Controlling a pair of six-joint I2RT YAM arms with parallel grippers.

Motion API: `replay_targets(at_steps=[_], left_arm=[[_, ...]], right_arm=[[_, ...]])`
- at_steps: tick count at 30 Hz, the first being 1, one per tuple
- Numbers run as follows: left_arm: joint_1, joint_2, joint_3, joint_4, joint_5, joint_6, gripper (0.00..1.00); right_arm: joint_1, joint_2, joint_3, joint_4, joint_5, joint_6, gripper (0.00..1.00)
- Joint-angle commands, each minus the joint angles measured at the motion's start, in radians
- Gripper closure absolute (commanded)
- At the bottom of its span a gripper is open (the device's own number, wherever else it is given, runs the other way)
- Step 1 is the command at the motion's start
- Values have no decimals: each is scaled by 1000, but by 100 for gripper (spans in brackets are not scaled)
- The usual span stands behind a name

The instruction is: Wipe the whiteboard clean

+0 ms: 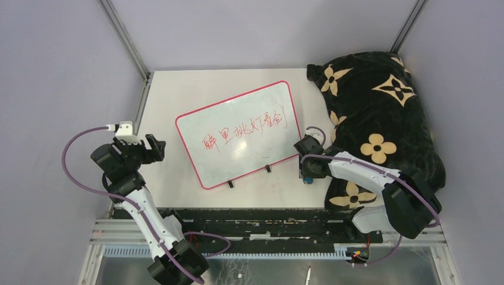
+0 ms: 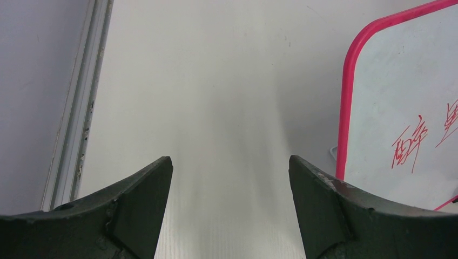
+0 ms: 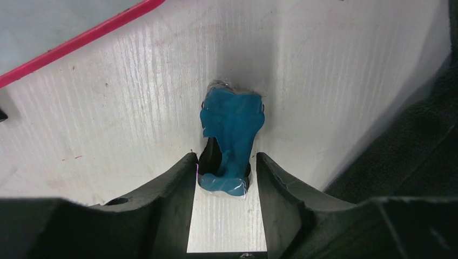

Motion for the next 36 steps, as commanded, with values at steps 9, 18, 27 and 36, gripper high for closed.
replay_targets(at_steps=[9, 18, 27, 36], left_arm=[[1, -31, 51, -7, 31, 25, 15], [2, -30, 57, -7, 27, 29, 15], [1, 10, 106, -6, 56, -15, 15], [2, 34, 145, 4, 76, -72, 15]], right_arm=[[-5, 40, 18, 50, 56, 15, 61], [-5, 70, 16, 70, 24, 9, 100], [6, -184, -56, 53, 3, -22, 100], [11, -393, -65, -50, 9, -47, 99]])
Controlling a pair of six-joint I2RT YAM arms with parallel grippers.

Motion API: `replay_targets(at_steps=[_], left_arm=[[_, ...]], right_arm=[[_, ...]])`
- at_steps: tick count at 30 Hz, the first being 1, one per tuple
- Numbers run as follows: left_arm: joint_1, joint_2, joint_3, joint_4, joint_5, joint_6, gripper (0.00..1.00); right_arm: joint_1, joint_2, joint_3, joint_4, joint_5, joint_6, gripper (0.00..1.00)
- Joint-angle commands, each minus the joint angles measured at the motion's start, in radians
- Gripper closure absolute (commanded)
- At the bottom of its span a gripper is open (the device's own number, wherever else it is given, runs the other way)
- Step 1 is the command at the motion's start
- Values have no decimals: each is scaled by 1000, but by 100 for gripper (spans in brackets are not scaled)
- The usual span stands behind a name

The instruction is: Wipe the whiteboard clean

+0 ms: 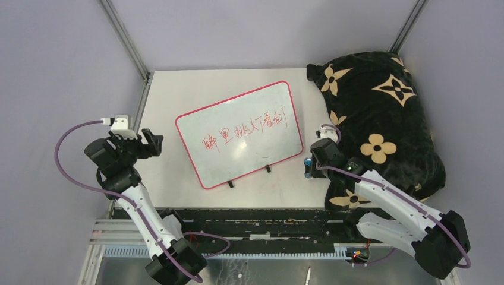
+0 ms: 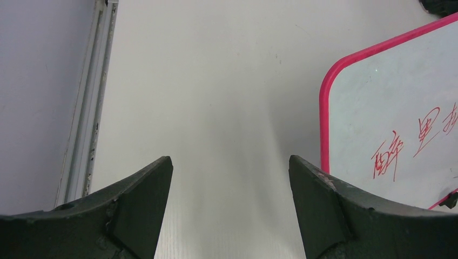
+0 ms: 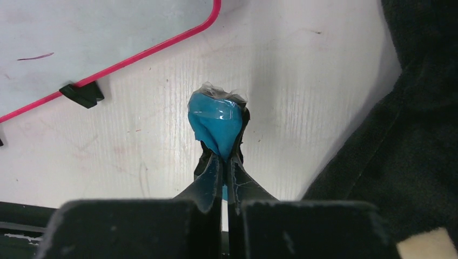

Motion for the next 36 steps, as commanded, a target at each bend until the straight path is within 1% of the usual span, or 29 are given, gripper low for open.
replay_targets(at_steps=[1, 4, 9, 13, 15, 19, 28, 34, 36], left_arm=[[2, -3, 57, 22, 41, -56, 15], [1, -5, 70, 22, 57, -64, 15], [2, 14, 100, 21, 119, -72, 15], [1, 62, 117, 13, 242, -53, 14], [2, 86, 120, 21, 298, -49, 14], [1, 145, 140, 38, 391, -42, 14], [1, 307, 298, 12, 544, -44, 16], [1, 390, 359, 12, 671, -52, 16], [-1, 415, 371, 16, 709, -55, 18]], right_arm=[[4, -60, -5, -47, 8, -24, 99], [4, -106, -19, -46, -28, -48, 99], [7, -243, -69, 10, -121, -108, 99], [7, -351, -117, 70, -202, -150, 99], [6, -380, -134, 94, -226, -164, 99], [6, -381, -141, 104, -245, -170, 99], [7, -321, -141, 131, -272, -177, 99], [7, -329, -141, 127, -273, -177, 99], [6, -327, -139, 127, -273, -176, 99]])
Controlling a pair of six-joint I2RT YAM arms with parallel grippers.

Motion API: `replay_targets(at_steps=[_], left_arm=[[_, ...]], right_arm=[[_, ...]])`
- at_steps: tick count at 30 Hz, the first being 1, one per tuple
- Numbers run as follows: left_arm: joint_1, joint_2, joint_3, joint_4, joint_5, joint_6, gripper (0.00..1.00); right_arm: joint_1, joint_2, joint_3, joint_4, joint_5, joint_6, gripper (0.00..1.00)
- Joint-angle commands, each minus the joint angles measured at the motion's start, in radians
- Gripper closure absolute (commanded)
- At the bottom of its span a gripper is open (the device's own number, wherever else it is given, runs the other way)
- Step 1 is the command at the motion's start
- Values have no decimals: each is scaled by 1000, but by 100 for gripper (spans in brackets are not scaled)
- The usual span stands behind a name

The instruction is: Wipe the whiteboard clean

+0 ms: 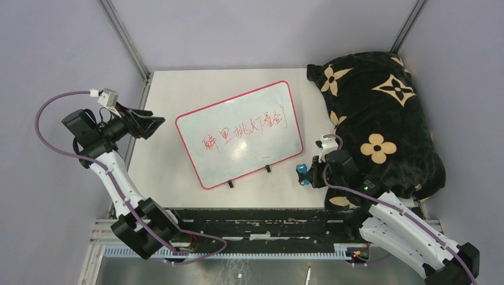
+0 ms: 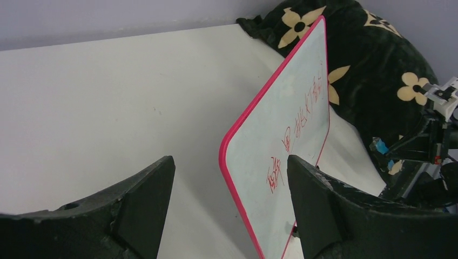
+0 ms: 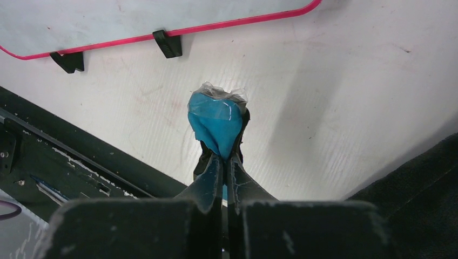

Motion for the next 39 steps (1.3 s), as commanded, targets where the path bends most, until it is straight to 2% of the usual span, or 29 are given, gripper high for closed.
replay_targets(at_steps=[1, 4, 8, 12, 14, 20, 25, 29, 37, 39], left_arm=[[-2, 53, 62, 15, 151, -17, 21], [-13, 85, 80, 17, 152, 3, 24], [-71, 122, 104, 4, 37, 68, 24], [-182, 185, 187, -254, -98, 336, 24], [-225, 218, 204, -328, -134, 408, 26], [-231, 269, 210, -350, -112, 449, 29], [-234, 295, 238, -475, -93, 565, 28], [-250, 327, 273, -631, -79, 708, 29], [-264, 434, 369, -1047, -53, 1123, 32], [-266, 459, 384, -1066, -49, 1142, 33]], right_arm=[[3, -8, 4, 51, -6, -12, 99], [4, -1, 6, 54, -14, -14, 99], [3, 5, 7, 55, -17, -14, 99], [3, -1, 8, 52, -11, -15, 99], [3, -2, 8, 51, -11, -16, 99], [2, 4, 9, 52, -12, -16, 99], [3, 15, 12, 57, -14, -16, 99], [4, 39, 20, 62, -23, -17, 99], [3, 53, 33, 61, -25, -16, 99], [3, 55, 38, 57, -24, -19, 99]])
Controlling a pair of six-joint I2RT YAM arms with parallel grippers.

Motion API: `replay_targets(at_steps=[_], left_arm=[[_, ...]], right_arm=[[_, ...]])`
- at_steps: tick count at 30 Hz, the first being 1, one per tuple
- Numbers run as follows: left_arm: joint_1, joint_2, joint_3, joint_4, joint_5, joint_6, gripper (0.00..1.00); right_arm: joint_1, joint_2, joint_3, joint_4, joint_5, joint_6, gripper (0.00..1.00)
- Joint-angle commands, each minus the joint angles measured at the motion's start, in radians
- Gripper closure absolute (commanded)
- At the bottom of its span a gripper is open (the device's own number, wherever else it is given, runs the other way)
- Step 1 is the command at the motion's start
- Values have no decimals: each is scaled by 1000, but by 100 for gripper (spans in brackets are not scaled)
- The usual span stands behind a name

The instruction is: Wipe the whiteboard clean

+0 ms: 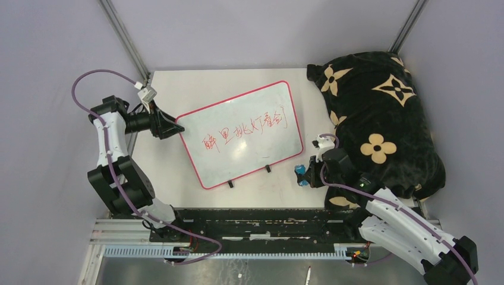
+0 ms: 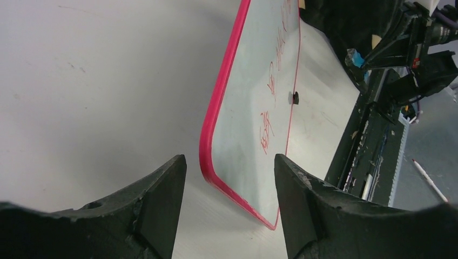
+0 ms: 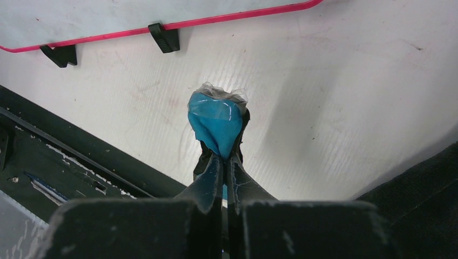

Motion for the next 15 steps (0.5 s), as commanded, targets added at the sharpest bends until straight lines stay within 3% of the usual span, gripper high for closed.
replay_targets(at_steps=[1, 15], left_arm=[[-7, 44, 61, -194, 48, 232, 33], [-43, 81, 114, -194, 67, 222, 37]], right_arm=[[4, -1, 39, 34, -6, -12, 99], [3, 26, 63, 30, -3, -18, 99]])
